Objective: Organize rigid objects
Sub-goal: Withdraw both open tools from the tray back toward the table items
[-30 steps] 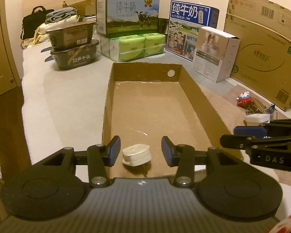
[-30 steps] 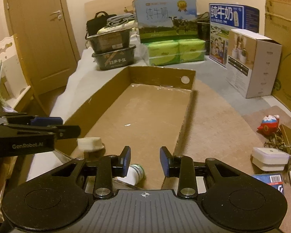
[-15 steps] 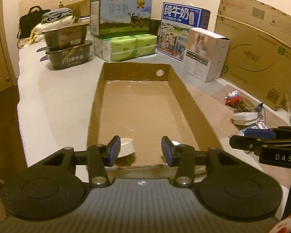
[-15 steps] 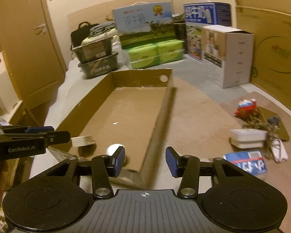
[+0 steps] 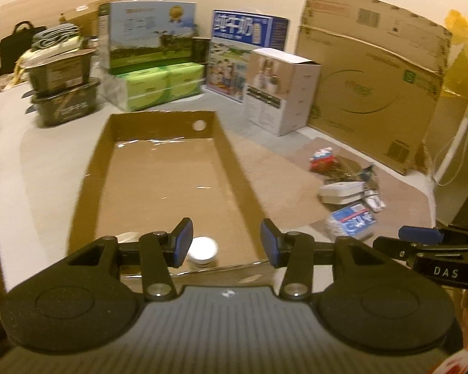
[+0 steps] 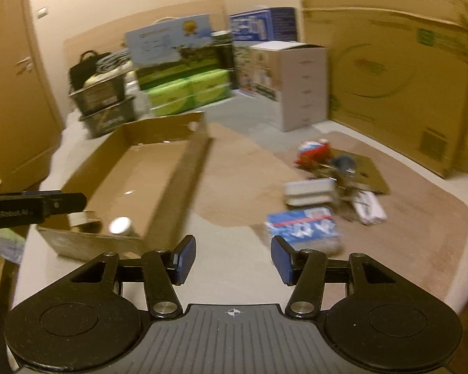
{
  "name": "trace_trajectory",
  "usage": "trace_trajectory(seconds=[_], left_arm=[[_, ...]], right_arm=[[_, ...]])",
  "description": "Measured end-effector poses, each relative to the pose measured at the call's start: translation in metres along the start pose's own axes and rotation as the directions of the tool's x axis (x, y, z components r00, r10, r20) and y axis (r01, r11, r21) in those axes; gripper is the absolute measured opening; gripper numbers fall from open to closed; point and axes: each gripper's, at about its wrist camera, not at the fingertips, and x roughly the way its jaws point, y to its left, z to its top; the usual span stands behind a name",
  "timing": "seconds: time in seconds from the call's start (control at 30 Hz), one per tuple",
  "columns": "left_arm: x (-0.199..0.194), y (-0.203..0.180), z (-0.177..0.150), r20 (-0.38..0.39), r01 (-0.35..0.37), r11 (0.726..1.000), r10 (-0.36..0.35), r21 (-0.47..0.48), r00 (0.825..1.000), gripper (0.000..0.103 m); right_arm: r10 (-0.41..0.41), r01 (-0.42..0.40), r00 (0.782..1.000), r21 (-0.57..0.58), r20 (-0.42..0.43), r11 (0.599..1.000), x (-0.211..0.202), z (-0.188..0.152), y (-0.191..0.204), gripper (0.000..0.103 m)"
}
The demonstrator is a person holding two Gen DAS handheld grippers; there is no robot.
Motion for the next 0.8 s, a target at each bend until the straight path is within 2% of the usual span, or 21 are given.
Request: trace_trajectory(seconds=[0.3, 0.53, 0.8], left_arm=[[0.013, -0.04, 0.008, -0.008, 0.066, 0.996, -0.066, 0.053, 0.998, 0.052], [0.03, -0.057, 0.012, -0.045, 0.096, 0.992, -0.092, 0.079, 0.995, 0.07], [0.054, -0.071, 0.018, -0.098, 0.161, 0.976, -0.148, 0.145, 0.984, 0.085]], right_arm=[[-0.074, 0.073, 0.997, 0.062, 0.012, 0.995, -0.017, -0.011, -0.042, 0.07], [-0.074, 0.073, 0.997, 0.052, 0.013, 0.996, -0.014, -0.011, -0.054, 0.086], [-0.055, 0.055, 0.998, 0.011, 0.001, 0.998, 0.001, -0.008, -0.06, 0.094]])
